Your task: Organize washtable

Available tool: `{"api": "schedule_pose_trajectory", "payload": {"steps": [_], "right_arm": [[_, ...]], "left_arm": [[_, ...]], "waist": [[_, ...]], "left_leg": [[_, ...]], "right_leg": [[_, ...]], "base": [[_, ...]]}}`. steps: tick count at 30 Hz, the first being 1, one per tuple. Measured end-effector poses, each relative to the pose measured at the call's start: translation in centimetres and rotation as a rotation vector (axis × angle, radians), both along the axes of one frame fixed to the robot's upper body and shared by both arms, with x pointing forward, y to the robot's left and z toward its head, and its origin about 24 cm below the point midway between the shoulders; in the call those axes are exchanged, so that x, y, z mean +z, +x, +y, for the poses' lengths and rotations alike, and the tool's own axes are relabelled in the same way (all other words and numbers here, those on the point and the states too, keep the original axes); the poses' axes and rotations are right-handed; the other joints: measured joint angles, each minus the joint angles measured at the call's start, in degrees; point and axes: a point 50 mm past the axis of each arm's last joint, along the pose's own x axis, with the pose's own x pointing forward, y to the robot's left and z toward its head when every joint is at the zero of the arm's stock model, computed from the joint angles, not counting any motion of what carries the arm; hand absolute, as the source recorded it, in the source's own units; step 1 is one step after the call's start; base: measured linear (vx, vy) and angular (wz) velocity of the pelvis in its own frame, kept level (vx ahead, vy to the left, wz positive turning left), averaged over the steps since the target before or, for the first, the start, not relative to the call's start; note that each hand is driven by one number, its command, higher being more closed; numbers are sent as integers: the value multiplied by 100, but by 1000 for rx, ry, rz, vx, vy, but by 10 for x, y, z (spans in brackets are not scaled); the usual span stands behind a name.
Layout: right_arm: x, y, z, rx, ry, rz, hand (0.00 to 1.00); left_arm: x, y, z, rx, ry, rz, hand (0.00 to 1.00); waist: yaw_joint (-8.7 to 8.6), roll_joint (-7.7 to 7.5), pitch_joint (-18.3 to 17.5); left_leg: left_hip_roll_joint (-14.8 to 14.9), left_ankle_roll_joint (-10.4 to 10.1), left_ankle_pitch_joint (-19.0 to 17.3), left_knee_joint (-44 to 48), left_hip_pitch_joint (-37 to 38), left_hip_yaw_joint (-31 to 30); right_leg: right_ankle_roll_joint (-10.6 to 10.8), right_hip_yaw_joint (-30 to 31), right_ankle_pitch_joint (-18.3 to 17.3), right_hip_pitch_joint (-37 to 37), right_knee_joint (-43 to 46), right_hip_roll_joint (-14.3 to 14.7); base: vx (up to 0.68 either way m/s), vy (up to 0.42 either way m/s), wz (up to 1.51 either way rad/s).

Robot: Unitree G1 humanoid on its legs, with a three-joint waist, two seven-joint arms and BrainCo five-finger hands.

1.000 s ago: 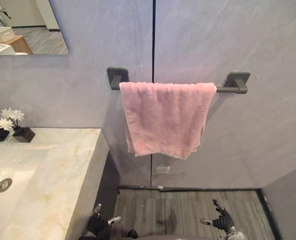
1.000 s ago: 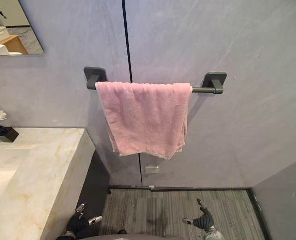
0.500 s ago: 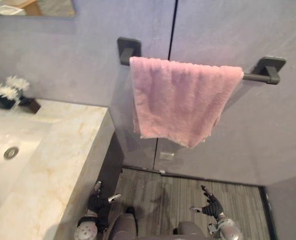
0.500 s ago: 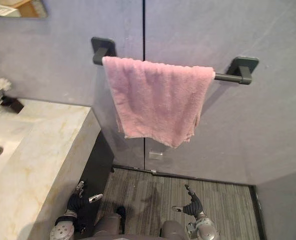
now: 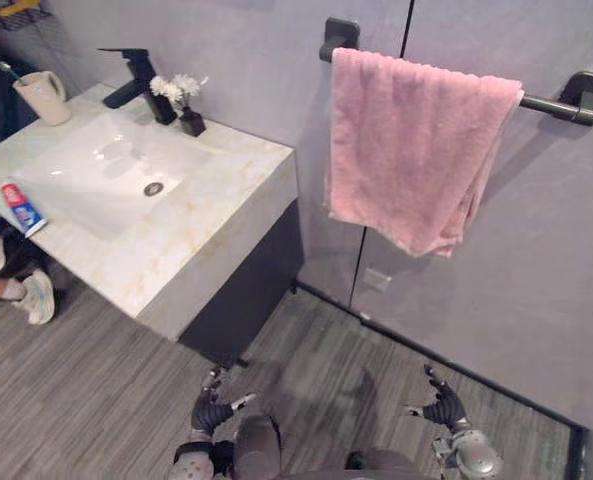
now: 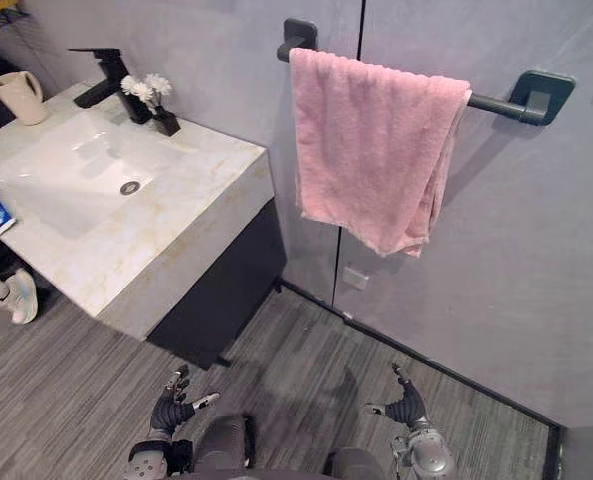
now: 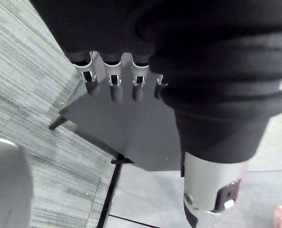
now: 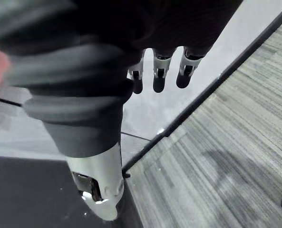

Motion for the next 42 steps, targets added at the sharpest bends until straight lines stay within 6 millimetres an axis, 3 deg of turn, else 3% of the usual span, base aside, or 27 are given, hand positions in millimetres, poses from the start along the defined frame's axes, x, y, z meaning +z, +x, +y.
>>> {"api": "schedule_pose_trajectory", "payload": {"steps": [2, 3, 4, 5, 7, 10, 17, 18, 19, 20, 21, 22, 24, 26, 27, 29, 30, 32, 34, 35, 36, 37, 38, 40, 42], "right_arm": [[-3, -3, -2, -34, 9, 13, 0], [-4, -7, -6, -53, 5, 22, 0], [-6, -12, -11, -80, 2, 35, 0], [-7, -11, -10, -83, 5, 39, 0], [-12, -12, -4, -89, 28, 56, 0], [-16, -16, 1, -89, 50, 77, 0], [-17, -18, 3, -75, 59, 88, 0], [-18, -23, 3, -73, 59, 103, 0], [-19, -25, 4, -73, 62, 110, 0], [-19, -25, 5, -72, 63, 109, 0], [-19, -25, 5, -75, 64, 108, 0], [-19, -23, 7, -76, 70, 104, 0], [-19, -23, 4, -91, 65, 105, 0], [-20, -24, 3, -94, 64, 113, 0], [-20, -17, 10, -70, 78, 102, 0], [-16, 0, 21, -50, 104, 60, 0], [-13, 14, 33, -18, 126, 28, 0], [-10, 24, 41, 6, 141, 5, 0], [-7, 30, 47, 31, 147, -9, 0], [-5, 34, 49, 41, 148, -17, 0], [-4, 36, 48, 44, 146, -23, 0], [-4, 35, 48, 45, 146, -20, 0], [-5, 35, 54, 58, 162, -18, 0], [-4, 38, 61, 88, 169, -21, 0], [-1, 43, 69, 108, 192, -37, 0]], "left_arm": [[-5, -1, 1, -4, -1, 28, 0], [-8, -2, -1, -7, -5, 39, 0], [-8, 0, 0, -11, 0, 39, 0], [-7, 2, 3, -16, 11, 34, 0], [-7, -1, 17, -24, 55, 53, 0], [-11, -11, 28, -14, 80, 96, 0], [-18, -34, 40, 84, 76, 162, 0], [-18, -35, 42, 99, 75, 162, 0], [-17, -33, 44, 122, 68, 152, 0], [-17, -32, 45, 138, 62, 144, 0], [-15, -29, 48, 160, 58, 131, 0], [-15, -27, 49, 177, 48, 123, 0], [-16, -30, 53, 215, 42, 131, 0], [-18, -38, 60, 274, 48, 151, 0], [-19, -47, 65, 305, 58, 172, 0], [-21, -61, 70, 345, 72, 208, 0], [-23, -64, 70, 350, 69, 228, 0], [-24, -64, 68, 347, 65, 232, 0], [-24, -63, 68, 336, 72, 228, 0], [-22, -61, 68, 329, 74, 219, 0], [-19, -56, 67, 312, 78, 195, 0], [-16, -53, 66, 302, 80, 179, 0], [-8, -39, 69, 258, 101, 126, 0], [-5, -34, 70, 241, 107, 112, 0], [-6, -32, 66, 217, 102, 115, 0]], "waist": [[-281, 39, -97], [-399, 131, -182], [-510, 281, -280], [-512, 281, -284], [-401, 165, -294], [-399, 69, -343], [-352, 139, -371], [-348, 113, -340], [-353, 190, -350], [-348, 157, -347], [-340, 26, -352], [-349, -5, -279], [-368, 115, -229], [-359, 145, -225], [-245, 85, -222], [-170, -65, -257], [-141, -213, -204], [-51, -286, -166], [3, -330, -143], [20, -329, -136], [-33, -348, -112], [-55, -305, -118], [-102, -302, -56], [-90, -349, 34], [-163, -399, 117]], "left_leg": [[223, 29, -10, -554, 558, 420], [257, -95, 372, -1328, 983, 633], [125, -437, 503, -2254, 1227, 653], [79, -437, 504, -2473, 1227, 661], [-72, -443, 499, -2638, 1229, 574], [-286, -438, 497, -2642, 1361, 501], [-554, -300, 391, -2695, 1051, 64], [-622, -226, 440, -2687, 886, -104], [-669, -62, 393, -2691, 676, -141], [-682, 93, 320, -2706, 570, -57], [-691, 481, 170, -2792, 429, 312], [-573, 501, 196, -2624, 332, 1060], [-354, 501, 309, -2507, 258, 1819], [-331, 243, 770, -2550, 323, 1902], [-380, 196, 1046, -2535, 335, 1855], [-573, 280, 986, -2501, 283, 1756], [-687, 348, 803, -2259, 115, 1649], [-722, 398, 511, -1814, -83, 1591], [-748, 452, 20, -1213, -301, 1506], [-851, 495, -292, -903, -405, 1370], [-1008, 586, -480, -826, -395, 1213], [-1067, 619, -532, -842, -364, 1115], [-1085, 674, -665, -867, -295, 766], [-1112, 697, -717, -945, -106, 677], [-1131, 701, -890, -1119, 411, 550]], "right_leg": [[144, -452, 170, -3, -202, -159], [264, -657, 282, -5, -348, -184], [368, -870, 492, -13, -610, -152], [420, -952, 622, 6, -780, -152], [510, -1063, 1031, 230, -1278, -194], [615, -1113, 1278, 583, -1640, -322], [775, -1385, 1431, 699, -1936, -466], [793, -1626, 1417, 682, -1887, -531], [817, -1940, 1400, 632, -1805, -635], [837, -2098, 1386, 608, -1792, -692], [914, -2408, 1327, 611, -1865, -813], [907, -2686, 1324, 629, -1870, -978], [953, -3151, 1332, 787, -1698, -1047], [1065, -3420, 1334, 1026, -1611, -1099], [1167, -3501, 1310, 1121, -1569, -1173], [1218, -3508, 1304, 1120, -1525, -1341], [1285, -3548, 1285, 1106, -1435, -1496], [1359, -3600, 1235, 1106, -1283, -1658], [1432, -3544, 1113, 1112, -926, -1898], [1190, -3206, 965, 1069, -438, -2131], [693, -2485, 948, 770, 356, -2405], [513, -1934, 1009, 526, 773, -2461], [788, -438, 302, -68, 1648, -1966], [705, -77, -97, -413, 2049, -1656], [482, -150, -445, -1090, 2320, -1201]], "base": [[-141, 137, 128], [-106, 218, 136], [-108, 240, 114], [-119, 284, 76], [-130, 275, 38], [-136, 181, 28], [-191, 60, 35], [-112, 35, 104], [-101, 35, 121], [-64, 34, 148], [-14, 83, 163], [-4, 103, 168], [26, 140, 171], [65, 137, 129], [84, 147, 42], [143, 163, 35], [144, 161, 42], [122, 149, 28], [144, 152, 28], [185, 206, 64], [193, 218, 75], [285, 171, 107], [264, 75, 84], [273, 30, 50], [337, 11, 27]]}}
